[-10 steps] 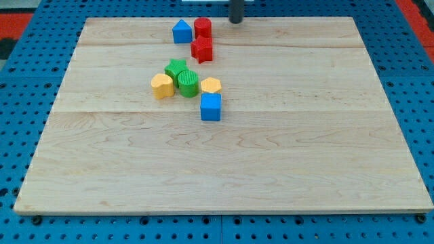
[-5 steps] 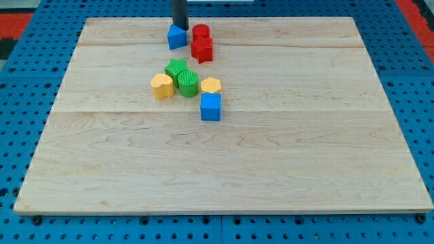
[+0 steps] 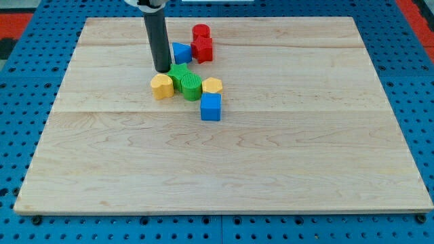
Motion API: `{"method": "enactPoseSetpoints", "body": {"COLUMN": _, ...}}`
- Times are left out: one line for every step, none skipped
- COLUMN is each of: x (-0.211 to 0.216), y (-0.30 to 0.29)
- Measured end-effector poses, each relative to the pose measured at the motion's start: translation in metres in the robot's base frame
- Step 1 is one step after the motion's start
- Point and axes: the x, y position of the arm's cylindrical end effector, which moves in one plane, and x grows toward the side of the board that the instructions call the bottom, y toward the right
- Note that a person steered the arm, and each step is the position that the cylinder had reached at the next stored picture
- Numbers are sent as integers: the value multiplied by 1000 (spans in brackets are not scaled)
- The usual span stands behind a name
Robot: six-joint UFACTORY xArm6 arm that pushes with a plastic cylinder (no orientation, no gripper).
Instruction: Put the green star top of the green circle
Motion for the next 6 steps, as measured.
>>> {"method": "enactPoseSetpoints", "body": {"x": 28, "y": 13}}
{"method": "enactPoseSetpoints", "body": {"x": 33, "y": 34}}
{"method": "enactPoseSetpoints", "body": {"x": 31, "y": 49}}
{"method": "enactPoseSetpoints", "body": {"x": 29, "y": 44}}
{"method": "enactPoseSetpoints", "body": {"x": 31, "y": 92}}
{"method": "enactPoseSetpoints", "body": {"x": 31, "y": 101}}
